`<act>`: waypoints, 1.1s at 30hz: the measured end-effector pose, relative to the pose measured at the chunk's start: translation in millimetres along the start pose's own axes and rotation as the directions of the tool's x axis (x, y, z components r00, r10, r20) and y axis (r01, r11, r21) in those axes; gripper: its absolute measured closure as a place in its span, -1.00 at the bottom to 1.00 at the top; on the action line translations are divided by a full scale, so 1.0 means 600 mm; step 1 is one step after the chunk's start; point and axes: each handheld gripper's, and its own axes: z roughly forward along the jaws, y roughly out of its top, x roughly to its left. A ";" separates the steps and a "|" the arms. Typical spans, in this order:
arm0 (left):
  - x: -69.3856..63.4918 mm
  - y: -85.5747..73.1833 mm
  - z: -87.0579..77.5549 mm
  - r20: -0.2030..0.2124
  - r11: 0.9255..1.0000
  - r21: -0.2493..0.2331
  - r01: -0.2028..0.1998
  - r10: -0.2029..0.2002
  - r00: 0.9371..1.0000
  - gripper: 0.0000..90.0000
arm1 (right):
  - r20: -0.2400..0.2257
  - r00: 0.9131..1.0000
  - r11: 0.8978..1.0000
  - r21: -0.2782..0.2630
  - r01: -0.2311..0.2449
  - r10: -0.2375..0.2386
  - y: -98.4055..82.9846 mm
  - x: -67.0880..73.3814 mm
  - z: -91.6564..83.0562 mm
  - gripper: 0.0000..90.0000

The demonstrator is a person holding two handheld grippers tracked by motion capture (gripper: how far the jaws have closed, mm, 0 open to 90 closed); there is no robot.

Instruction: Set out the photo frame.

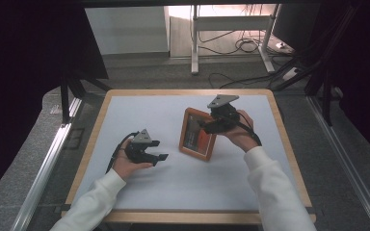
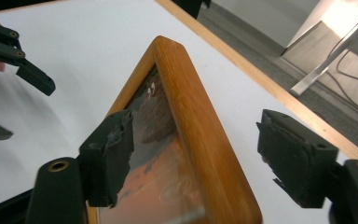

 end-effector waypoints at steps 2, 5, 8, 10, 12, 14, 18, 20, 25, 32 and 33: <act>0.002 0.002 0.000 -0.009 1.000 -0.004 0.018 -0.018 1.000 -0.13 | -0.002 1.000 0.999 -0.027 -0.019 0.019 -0.007 0.002 -0.019 -0.42; 0.005 0.010 0.006 -0.029 0.999 0.006 0.049 -0.049 0.998 0.18 | -0.006 1.000 0.999 -0.040 -0.030 0.030 -0.026 0.008 -0.047 -0.43; 0.009 0.021 0.018 -0.046 0.998 0.028 0.059 -0.058 0.997 0.76 | -0.003 0.998 0.997 -0.038 -0.063 0.063 -0.066 0.016 -0.070 -0.44; 0.011 0.027 0.029 -0.054 0.997 0.049 0.063 -0.061 0.997 0.87 | -0.003 0.998 0.997 -0.034 -0.070 0.070 -0.076 0.018 -0.074 -0.44; 0.014 0.031 0.042 -0.045 0.995 0.074 0.064 -0.060 0.997 1.00 | -0.006 0.996 0.996 -0.028 -0.084 0.084 -0.098 0.021 -0.078 -0.44; 0.016 0.034 0.054 -0.038 0.993 0.085 0.078 -0.075 0.996 1.00 | -0.016 0.994 0.994 -0.022 -0.106 0.106 -0.120 0.025 -0.081 -0.45; 0.019 0.041 0.073 -0.027 0.991 0.096 0.091 -0.089 0.996 1.00 | -0.031 0.991 0.991 -0.014 -0.132 0.131 -0.154 0.031 -0.083 -0.45; 0.021 0.044 0.079 -0.028 0.991 0.095 0.092 -0.090 0.996 1.00 | -0.037 0.988 0.989 -0.012 -0.148 0.147 -0.171 0.034 -0.084 -0.45; 0.024 0.052 0.086 -0.017 0.991 0.085 0.105 -0.103 0.994 1.00 | -0.042 0.986 0.986 -0.008 -0.164 0.163 -0.199 0.043 -0.086 -0.45; 0.021 0.055 0.099 0.001 0.991 0.097 0.094 -0.095 0.995 1.00 | -0.039 0.985 0.985 -0.001 -0.170 0.170 -0.217 0.046 -0.091 -0.46; 0.020 0.055 0.100 0.002 0.991 0.098 0.094 -0.094 0.996 1.00 | -0.039 0.984 0.985 -0.001 -0.173 0.173 -0.219 0.046 -0.092 -0.46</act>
